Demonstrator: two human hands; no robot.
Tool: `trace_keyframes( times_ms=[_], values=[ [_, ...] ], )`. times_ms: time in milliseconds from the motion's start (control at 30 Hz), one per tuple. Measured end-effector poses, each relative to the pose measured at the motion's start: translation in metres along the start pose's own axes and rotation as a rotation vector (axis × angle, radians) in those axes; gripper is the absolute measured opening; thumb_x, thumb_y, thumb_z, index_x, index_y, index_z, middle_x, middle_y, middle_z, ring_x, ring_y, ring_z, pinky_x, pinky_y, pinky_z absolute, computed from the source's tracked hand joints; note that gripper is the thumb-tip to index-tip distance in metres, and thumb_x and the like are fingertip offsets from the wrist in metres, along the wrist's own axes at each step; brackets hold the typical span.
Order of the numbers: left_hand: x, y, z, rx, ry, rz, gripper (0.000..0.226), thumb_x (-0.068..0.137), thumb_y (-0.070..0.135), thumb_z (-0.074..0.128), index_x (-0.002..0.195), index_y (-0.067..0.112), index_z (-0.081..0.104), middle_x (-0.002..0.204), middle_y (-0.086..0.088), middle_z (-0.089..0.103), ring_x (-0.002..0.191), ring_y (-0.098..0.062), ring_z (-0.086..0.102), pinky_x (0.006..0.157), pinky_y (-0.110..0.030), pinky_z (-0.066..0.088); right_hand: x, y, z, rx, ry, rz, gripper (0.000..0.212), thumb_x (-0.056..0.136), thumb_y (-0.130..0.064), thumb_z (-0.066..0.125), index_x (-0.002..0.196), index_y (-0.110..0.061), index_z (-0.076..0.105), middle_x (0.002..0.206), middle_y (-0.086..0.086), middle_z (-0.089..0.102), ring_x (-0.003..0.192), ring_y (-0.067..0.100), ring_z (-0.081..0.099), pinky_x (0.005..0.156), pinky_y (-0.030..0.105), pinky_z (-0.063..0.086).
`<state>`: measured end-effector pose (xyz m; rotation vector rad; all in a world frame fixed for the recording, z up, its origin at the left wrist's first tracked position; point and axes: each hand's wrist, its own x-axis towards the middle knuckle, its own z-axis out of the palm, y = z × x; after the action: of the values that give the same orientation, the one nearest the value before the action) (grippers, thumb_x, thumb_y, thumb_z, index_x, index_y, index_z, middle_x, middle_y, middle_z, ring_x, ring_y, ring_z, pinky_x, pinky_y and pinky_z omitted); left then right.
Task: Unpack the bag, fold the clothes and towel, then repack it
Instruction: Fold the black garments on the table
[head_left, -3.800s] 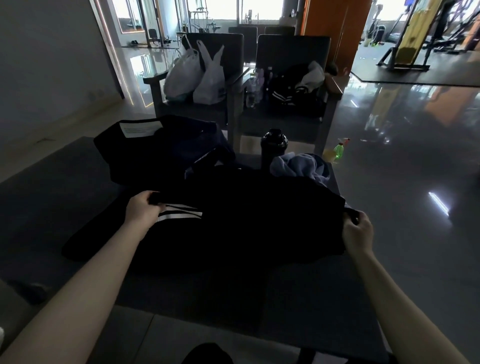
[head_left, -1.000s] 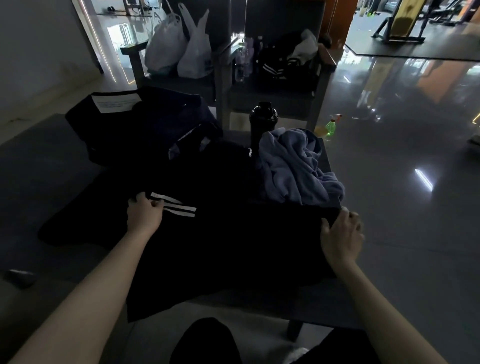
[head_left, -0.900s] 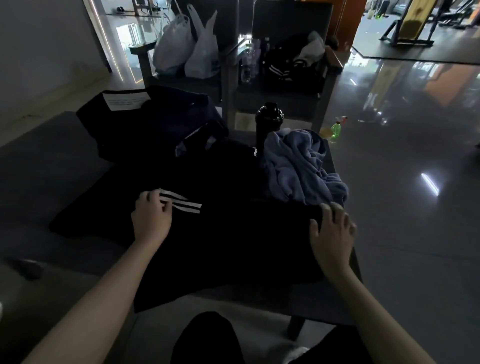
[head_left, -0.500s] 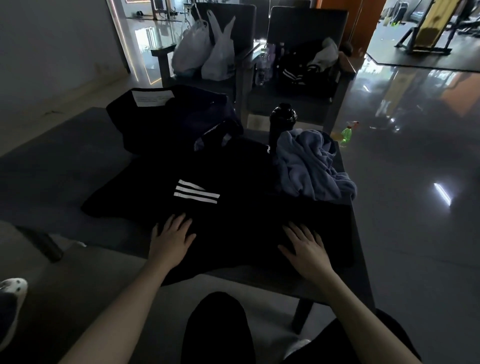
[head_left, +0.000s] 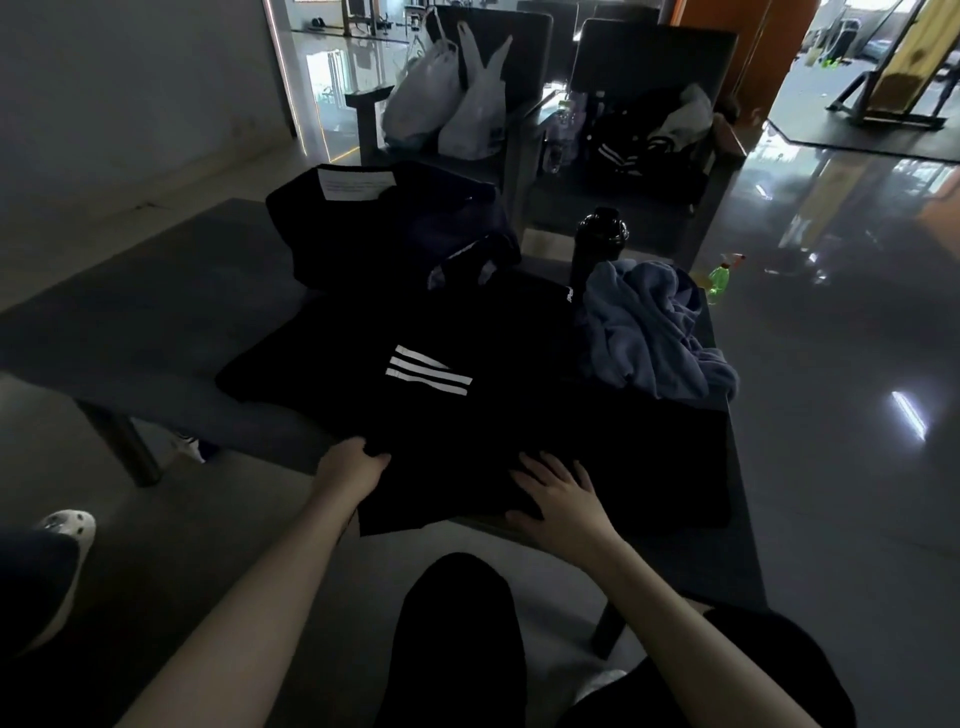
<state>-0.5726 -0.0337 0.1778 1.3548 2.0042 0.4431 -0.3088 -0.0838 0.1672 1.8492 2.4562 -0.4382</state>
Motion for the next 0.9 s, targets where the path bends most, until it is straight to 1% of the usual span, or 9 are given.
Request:
trace_keyframes(
  times_ms=[167,233,367,467,600,667,733,833,900],
  values=[
    [-0.005,0.006,-0.017,-0.305,-0.01,0.049,0.047,0.098,0.028,0.05,0.138,0.003,0.042,0.135,-0.013,0.05,0.119,-0.027,0.05,0.086,-0.029,0.039,0.005,-0.02,-0.006,-0.004,0.044,-0.006,0.063,0.093,-0.054,0.042,0.148,-0.027,0.026,0.155,-0.001,0.024,0.144,0.022,0.016,0.116,0.048,0.01],
    [-0.007,0.006,-0.021,-0.356,-0.043,0.054,0.051,0.098,0.026,0.051,0.143,0.007,0.037,0.139,-0.012,0.047,0.122,-0.026,0.049,0.089,-0.028,0.038,0.011,-0.033,-0.007,0.042,0.06,-0.027,0.057,0.096,-0.052,0.039,0.146,-0.029,0.03,0.151,-0.002,0.033,0.14,0.022,0.025,0.114,0.046,0.016],
    [-0.013,0.005,-0.027,-0.408,-0.086,0.1,0.048,0.096,0.016,0.053,0.143,0.013,0.04,0.138,-0.008,0.049,0.11,-0.016,0.05,0.086,-0.025,0.038,0.032,-0.053,-0.017,0.069,0.077,0.0,0.042,0.1,-0.043,0.034,0.136,-0.025,0.047,0.138,0.001,0.048,0.128,0.025,0.041,0.105,0.043,0.029],
    [-0.011,-0.003,-0.028,-0.42,-0.053,0.135,0.05,0.095,0.016,0.055,0.143,0.018,0.04,0.141,-0.005,0.045,0.124,-0.019,0.047,0.092,-0.023,0.037,0.056,-0.062,-0.027,0.098,0.145,-0.045,0.04,0.1,-0.034,0.039,0.137,-0.021,0.046,0.141,0.003,0.044,0.126,0.027,0.043,0.1,0.041,0.036],
    [-0.006,-0.009,-0.025,-0.348,-0.044,0.149,0.032,0.092,0.016,0.06,0.124,0.011,0.057,0.121,-0.006,0.061,0.1,-0.015,0.059,0.066,-0.011,0.041,0.098,-0.072,-0.045,0.163,0.217,-0.077,0.043,0.098,-0.026,0.045,0.139,-0.015,0.042,0.146,0.006,0.035,0.121,0.029,0.048,0.091,0.039,0.046],
    [-0.002,-0.009,-0.023,-0.353,-0.024,0.149,0.018,0.091,0.015,0.061,0.108,0.013,0.061,0.104,-0.003,0.065,0.095,-0.019,0.062,0.064,-0.016,0.042,0.124,-0.074,-0.055,0.156,0.205,-0.055,0.047,0.097,-0.028,0.046,0.142,-0.015,0.038,0.148,0.006,0.033,0.125,0.029,0.043,0.095,0.041,0.044],
    [0.002,-0.009,-0.023,-0.355,-0.051,0.135,0.02,0.09,0.018,0.062,0.109,0.013,0.062,0.102,-0.002,0.065,0.094,-0.018,0.064,0.071,-0.021,0.046,0.148,-0.075,-0.062,0.107,0.196,-0.032,0.052,0.097,-0.032,0.046,0.145,-0.016,0.032,0.151,0.006,0.029,0.133,0.029,0.034,0.103,0.044,0.035],
    [0.008,-0.011,-0.022,-0.351,-0.103,0.109,0.013,0.091,0.023,0.063,0.1,0.014,0.066,0.097,-0.003,0.069,0.078,-0.008,0.063,0.065,-0.016,0.046,0.178,-0.077,-0.064,0.053,0.141,0.011,0.058,0.098,-0.039,0.043,0.148,-0.018,0.025,0.154,0.005,0.027,0.139,0.028,0.026,0.11,0.045,0.024],
    [0.01,-0.013,-0.024,-0.354,-0.118,0.083,0.014,0.091,0.025,0.063,0.096,0.013,0.068,0.086,0.003,0.069,0.071,-0.003,0.062,0.058,-0.011,0.043,0.193,-0.078,-0.063,-0.017,0.083,0.051,0.059,0.097,-0.042,0.041,0.148,-0.018,0.025,0.147,0.009,0.037,0.135,0.028,0.032,0.108,0.045,0.025]
  ],
)
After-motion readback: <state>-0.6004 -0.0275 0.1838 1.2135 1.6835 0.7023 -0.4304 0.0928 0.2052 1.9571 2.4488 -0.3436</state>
